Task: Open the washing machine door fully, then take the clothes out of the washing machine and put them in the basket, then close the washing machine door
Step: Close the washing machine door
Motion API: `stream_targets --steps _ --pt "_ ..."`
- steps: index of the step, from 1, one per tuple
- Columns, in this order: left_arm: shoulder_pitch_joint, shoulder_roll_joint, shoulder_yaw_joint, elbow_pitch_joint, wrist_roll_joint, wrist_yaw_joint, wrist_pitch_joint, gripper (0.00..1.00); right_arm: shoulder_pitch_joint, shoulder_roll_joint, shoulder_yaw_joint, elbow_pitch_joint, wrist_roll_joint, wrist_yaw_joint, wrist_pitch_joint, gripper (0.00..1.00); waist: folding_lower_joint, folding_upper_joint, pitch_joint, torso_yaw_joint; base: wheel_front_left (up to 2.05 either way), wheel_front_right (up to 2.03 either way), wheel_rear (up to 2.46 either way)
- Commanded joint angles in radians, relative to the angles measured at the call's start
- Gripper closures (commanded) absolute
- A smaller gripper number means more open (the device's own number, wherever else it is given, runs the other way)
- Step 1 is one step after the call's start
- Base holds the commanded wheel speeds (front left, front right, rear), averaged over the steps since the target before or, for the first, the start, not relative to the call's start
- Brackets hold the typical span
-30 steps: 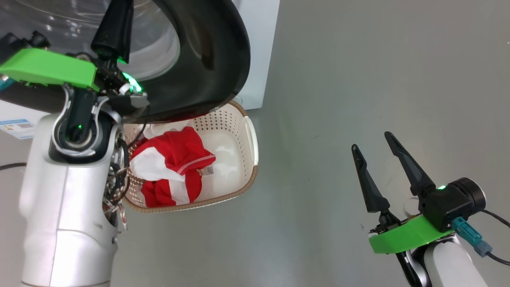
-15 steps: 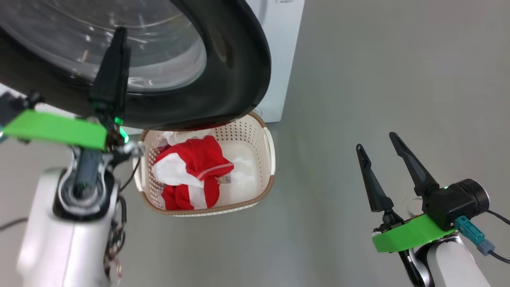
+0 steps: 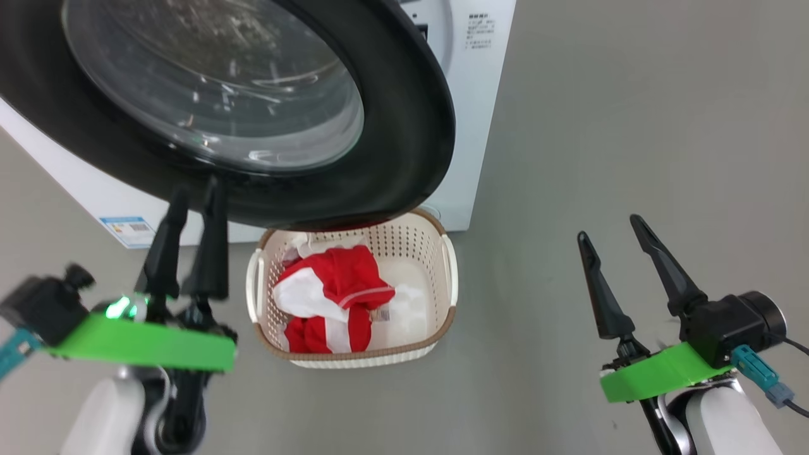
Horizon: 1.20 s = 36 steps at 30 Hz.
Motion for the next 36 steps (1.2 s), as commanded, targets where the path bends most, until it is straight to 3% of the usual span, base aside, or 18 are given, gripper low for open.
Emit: stream_targets --steps 1,10,16,25,36 --pt "0.004 0.038 0.027 -0.032 0.031 0.008 -0.010 0.00 0.004 0.000 0.016 -0.019 0.017 0.003 -0.006 0.00 0.0000 -0.0001 -0.027 0.007 0.00 0.00 0.00" --pt "0.155 0.070 0.017 -0.137 0.333 0.117 -0.035 0.00 0.039 0.000 -0.023 -0.042 0.016 0.003 -0.006 0.00 0.0000 -0.0001 -0.084 -0.003 0.00 0.00 0.00" --pt "0.254 0.049 0.062 -0.206 0.452 0.151 -0.036 0.00 0.072 0.000 -0.032 -0.057 0.014 0.003 -0.006 0.00 0.0000 -0.0001 -0.113 -0.014 0.00 0.00 0.00" --pt "0.396 0.000 0.114 -0.212 0.553 0.152 -0.036 0.00 0.144 0.000 -0.046 -0.075 0.029 0.003 -0.006 0.00 0.0000 -0.0001 -0.177 -0.021 0.00 0.00 0.00" --pt "0.463 -0.062 0.176 -0.166 0.601 0.105 -0.036 0.00 0.193 0.000 -0.041 -0.090 0.031 0.003 -0.006 0.00 0.0000 -0.0001 -0.204 -0.013 0.00 0.00 0.00"
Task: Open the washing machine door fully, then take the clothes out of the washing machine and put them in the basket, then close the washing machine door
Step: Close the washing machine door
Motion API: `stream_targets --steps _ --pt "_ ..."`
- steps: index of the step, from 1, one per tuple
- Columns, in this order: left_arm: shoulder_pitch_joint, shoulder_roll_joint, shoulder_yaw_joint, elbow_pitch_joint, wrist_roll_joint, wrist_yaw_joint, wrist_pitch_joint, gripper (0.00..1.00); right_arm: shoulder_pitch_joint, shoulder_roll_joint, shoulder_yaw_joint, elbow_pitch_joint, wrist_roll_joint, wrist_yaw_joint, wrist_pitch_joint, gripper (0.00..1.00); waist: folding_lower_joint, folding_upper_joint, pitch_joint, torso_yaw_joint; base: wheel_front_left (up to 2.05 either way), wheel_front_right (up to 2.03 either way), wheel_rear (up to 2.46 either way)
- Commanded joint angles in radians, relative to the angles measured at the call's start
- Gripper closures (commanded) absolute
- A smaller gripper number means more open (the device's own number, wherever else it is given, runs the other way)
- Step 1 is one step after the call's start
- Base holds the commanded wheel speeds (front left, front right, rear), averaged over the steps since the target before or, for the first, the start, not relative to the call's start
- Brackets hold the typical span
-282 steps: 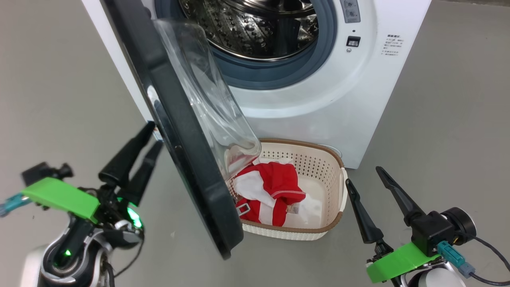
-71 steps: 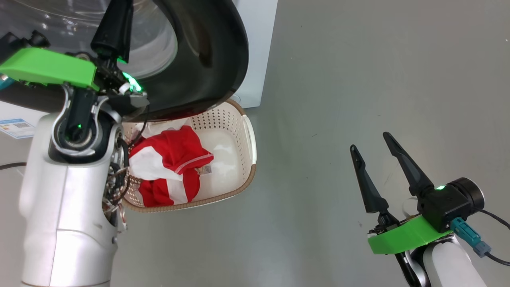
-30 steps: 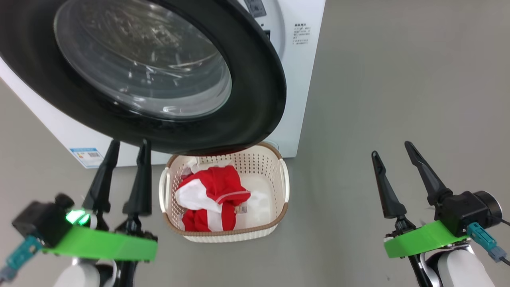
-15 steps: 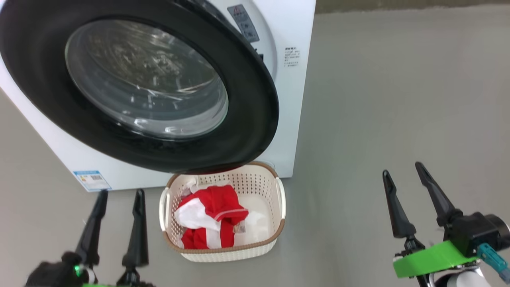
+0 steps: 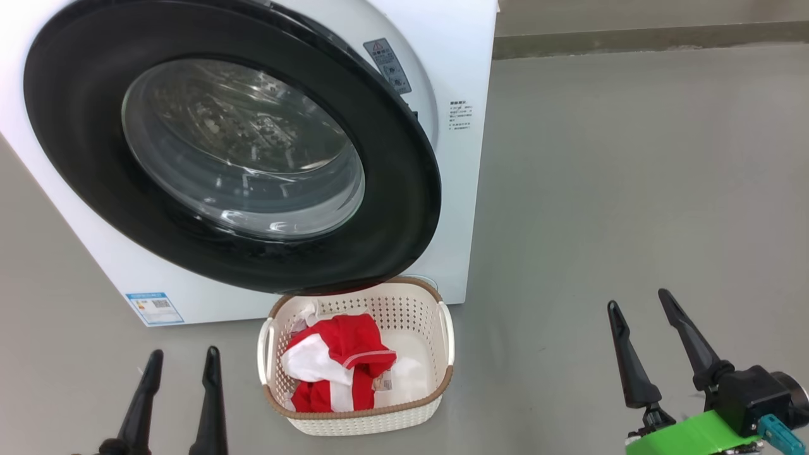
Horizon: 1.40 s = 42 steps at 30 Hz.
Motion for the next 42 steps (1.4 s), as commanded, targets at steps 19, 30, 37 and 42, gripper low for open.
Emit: stream_targets --steps 19,30,37,42 --pt "-0.014 -0.065 0.077 0.010 0.077 -0.083 -0.009 0.00 -0.062 -0.008 0.058 0.046 -0.031 0.003 -0.006 1.00 0.0000 0.0000 0.010 0.027 0.00 0.00 0.00" --pt "-0.047 -0.095 0.052 0.019 0.096 -0.114 -0.009 0.00 -0.331 -0.008 0.161 0.277 -0.046 0.003 -0.006 1.00 0.0000 0.0000 0.068 0.104 0.00 0.00 0.00" --pt "-0.084 -0.105 0.031 0.021 0.098 -0.123 -0.009 0.00 -0.484 -0.008 0.222 0.397 -0.047 0.003 -0.005 1.00 0.0000 0.0000 0.135 0.160 0.00 0.00 0.00" --pt "-0.113 -0.108 0.017 0.024 0.097 -0.125 -0.009 0.00 -0.587 -0.008 0.240 0.470 -0.047 0.003 -0.006 1.00 0.0000 0.0000 0.180 0.201 0.00 0.00 0.00"
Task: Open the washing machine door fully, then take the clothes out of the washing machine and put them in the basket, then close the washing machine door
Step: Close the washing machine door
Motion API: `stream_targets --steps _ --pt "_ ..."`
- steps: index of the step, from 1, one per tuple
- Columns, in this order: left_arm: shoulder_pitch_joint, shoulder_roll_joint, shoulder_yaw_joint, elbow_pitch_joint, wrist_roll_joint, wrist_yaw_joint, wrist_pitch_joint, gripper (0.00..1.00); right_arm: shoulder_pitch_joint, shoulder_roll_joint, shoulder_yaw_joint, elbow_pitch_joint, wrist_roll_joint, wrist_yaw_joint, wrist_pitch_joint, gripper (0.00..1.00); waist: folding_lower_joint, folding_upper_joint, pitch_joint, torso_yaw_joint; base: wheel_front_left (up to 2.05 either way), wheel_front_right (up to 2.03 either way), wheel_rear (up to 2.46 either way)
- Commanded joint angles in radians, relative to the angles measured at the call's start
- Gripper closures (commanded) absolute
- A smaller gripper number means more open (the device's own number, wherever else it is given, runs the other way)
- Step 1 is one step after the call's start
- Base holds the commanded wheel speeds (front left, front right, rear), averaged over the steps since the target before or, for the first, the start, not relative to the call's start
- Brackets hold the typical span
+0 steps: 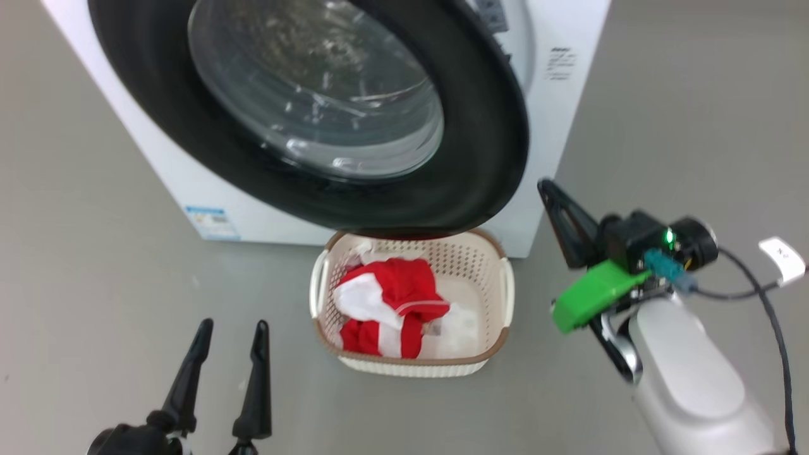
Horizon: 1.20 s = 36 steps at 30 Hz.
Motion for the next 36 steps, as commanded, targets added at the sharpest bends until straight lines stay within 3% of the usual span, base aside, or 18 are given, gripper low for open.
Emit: stream_targets --steps 1,13,23,36 --pt "-0.043 0.003 0.022 -0.020 0.006 -0.004 -0.009 0.00 -0.056 0.006 0.020 -0.002 -0.004 0.003 -0.006 1.00 0.0000 0.0000 0.049 0.049 0.00 0.00 0.00" --pt "-0.105 0.001 -0.027 -0.004 -0.002 -0.004 -0.009 0.00 -0.209 0.002 -0.026 0.077 -0.021 0.003 -0.006 1.00 0.0000 0.0000 0.142 0.132 0.00 0.00 0.00" --pt "-0.146 0.001 -0.067 0.004 -0.012 0.000 -0.009 0.00 -0.300 -0.036 -0.093 0.088 -0.021 0.003 -0.006 1.00 0.0000 0.0000 0.204 0.168 0.00 0.00 0.00" --pt "-0.201 0.001 -0.118 0.005 -0.047 0.002 -0.009 0.00 -0.460 -0.109 -0.095 0.130 -0.055 0.003 -0.006 1.00 0.0000 0.0000 0.279 0.200 0.00 0.00 0.00"
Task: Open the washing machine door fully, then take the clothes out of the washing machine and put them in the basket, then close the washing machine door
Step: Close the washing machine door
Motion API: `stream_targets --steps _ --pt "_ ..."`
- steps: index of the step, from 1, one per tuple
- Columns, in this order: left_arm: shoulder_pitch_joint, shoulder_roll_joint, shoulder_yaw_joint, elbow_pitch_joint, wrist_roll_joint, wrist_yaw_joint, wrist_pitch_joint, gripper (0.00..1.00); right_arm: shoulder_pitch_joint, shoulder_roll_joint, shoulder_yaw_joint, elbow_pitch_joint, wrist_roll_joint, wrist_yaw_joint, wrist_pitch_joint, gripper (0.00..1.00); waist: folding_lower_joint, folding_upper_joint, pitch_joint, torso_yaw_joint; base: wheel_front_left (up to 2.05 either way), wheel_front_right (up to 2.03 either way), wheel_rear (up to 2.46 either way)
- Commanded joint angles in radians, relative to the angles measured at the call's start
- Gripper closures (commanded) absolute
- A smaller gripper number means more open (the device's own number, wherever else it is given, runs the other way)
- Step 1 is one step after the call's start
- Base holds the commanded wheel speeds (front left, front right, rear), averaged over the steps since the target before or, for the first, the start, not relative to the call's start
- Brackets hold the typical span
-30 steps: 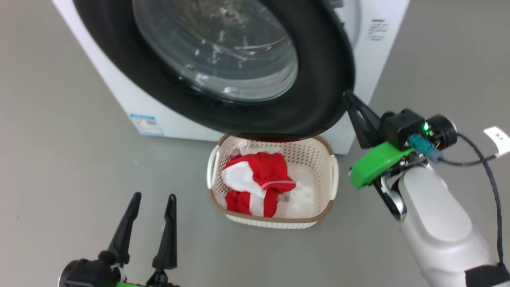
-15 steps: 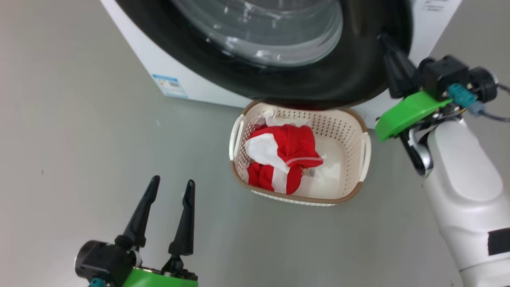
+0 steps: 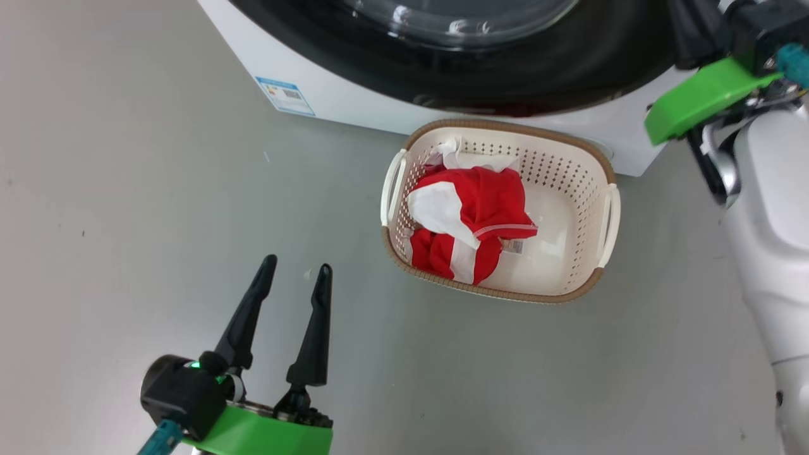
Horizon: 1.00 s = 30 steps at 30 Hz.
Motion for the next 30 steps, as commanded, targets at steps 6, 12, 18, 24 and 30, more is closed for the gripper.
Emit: stream_targets --steps 6,12,18,24,30 --pt "-0.033 0.009 0.007 -0.019 -0.023 0.007 -0.009 0.00 -0.104 -0.023 0.003 0.010 -0.012 -0.001 -0.006 1.00 0.0000 0.0000 0.044 0.018 0.00 0.00 0.00" --pt "-0.044 0.009 0.002 -0.013 -0.030 0.013 -0.009 0.00 -0.121 -0.021 -0.009 0.006 -0.019 -0.001 -0.006 1.00 0.0000 0.0000 0.049 0.016 0.00 0.00 0.00" --pt "-0.048 0.009 0.002 -0.012 -0.049 0.018 -0.009 0.00 -0.106 -0.005 -0.015 -0.012 -0.018 -0.001 -0.006 1.00 0.0000 0.0000 0.044 0.000 0.00 0.00 0.00" --pt "-0.054 0.009 0.021 -0.027 -0.091 0.039 -0.009 0.00 -0.054 0.022 -0.024 -0.080 -0.010 -0.001 -0.006 0.00 0.0000 0.0000 0.034 -0.038 0.00 0.00 0.00" --pt "-0.060 0.009 0.050 -0.048 -0.117 0.047 -0.009 0.00 0.059 0.052 -0.023 -0.179 -0.014 -0.001 -0.006 0.00 0.0000 0.0000 0.010 -0.095 0.00 0.00 0.00"
